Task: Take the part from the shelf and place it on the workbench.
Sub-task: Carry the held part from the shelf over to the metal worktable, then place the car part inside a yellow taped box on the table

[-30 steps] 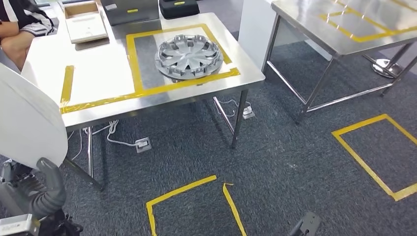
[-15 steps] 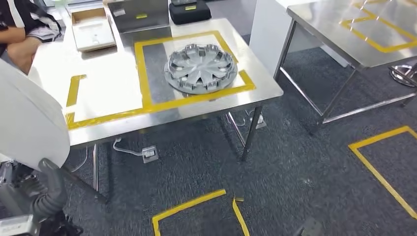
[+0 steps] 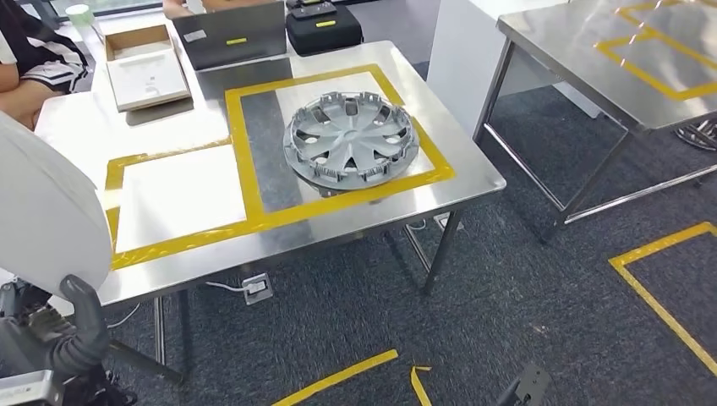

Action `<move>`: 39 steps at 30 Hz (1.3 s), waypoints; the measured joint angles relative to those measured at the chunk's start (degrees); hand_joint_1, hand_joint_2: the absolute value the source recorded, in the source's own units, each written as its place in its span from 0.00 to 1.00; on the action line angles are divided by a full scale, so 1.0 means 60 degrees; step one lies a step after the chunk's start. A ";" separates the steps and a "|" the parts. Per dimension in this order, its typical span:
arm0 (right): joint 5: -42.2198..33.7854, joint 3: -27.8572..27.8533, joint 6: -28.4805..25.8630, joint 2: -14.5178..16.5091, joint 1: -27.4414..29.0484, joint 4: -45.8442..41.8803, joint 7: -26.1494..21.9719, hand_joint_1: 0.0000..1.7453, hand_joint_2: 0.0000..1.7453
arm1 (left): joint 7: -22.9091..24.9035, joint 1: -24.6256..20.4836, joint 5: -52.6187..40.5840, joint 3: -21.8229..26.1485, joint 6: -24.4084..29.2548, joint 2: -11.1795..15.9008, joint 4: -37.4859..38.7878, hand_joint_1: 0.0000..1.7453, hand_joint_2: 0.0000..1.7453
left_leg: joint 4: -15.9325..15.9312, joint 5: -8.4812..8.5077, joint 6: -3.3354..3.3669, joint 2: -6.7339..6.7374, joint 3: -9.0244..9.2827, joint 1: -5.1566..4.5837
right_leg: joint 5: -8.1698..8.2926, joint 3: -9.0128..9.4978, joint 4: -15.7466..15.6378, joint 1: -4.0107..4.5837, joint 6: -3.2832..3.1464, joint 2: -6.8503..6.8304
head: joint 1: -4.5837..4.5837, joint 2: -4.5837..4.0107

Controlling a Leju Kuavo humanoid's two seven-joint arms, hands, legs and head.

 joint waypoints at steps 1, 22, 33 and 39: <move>0.0001 0.0004 0.0037 -0.0005 -0.0014 -0.0001 -0.0001 0.00 0.00 | -0.0010 -0.0009 -0.0001 0.0009 0.0008 0.0002 -0.0009 1.00 1.00 | -0.0078 -0.0056 0.0065 -0.0001 0.0154 0.0023 | 0.0161 -0.0058 0.0261 0.0005 0.0048 -0.0019 | 0.0016 0.0000; -0.0199 0.0029 0.0246 0.0048 0.0029 -0.0002 0.0141 0.00 0.00 | 0.0147 -0.0495 -0.4040 -0.0360 0.1398 0.0147 0.1649 1.00 1.00 | 0.2350 -0.2323 -0.0370 -0.0002 0.0286 0.0039 | 0.1720 -0.2180 0.0019 -0.0052 -0.0384 -0.0129 | 0.0038 0.0001; -0.0134 0.0069 0.0330 0.0113 0.0107 -0.0001 0.0140 0.00 0.00 | 0.0917 -0.1123 -0.6008 -0.0539 0.2542 0.0160 0.3232 1.00 1.00 | -0.0193 -0.0707 -0.0105 0.0028 0.0960 -0.0022 | 0.1547 -0.1975 0.0012 0.0025 -0.0319 -0.0101 | 0.0076 -0.0001; -0.0116 0.0103 0.0300 0.0114 0.0107 -0.0003 0.0152 0.00 0.00 | 0.2782 -0.1827 -0.9780 -0.0063 0.2767 0.0076 0.4431 1.00 1.00 | -0.0193 -0.0719 0.0010 0.0030 0.0964 -0.0035 | 0.1612 -0.1903 -0.0116 0.0018 -0.0142 -0.0101 | 0.0079 0.0001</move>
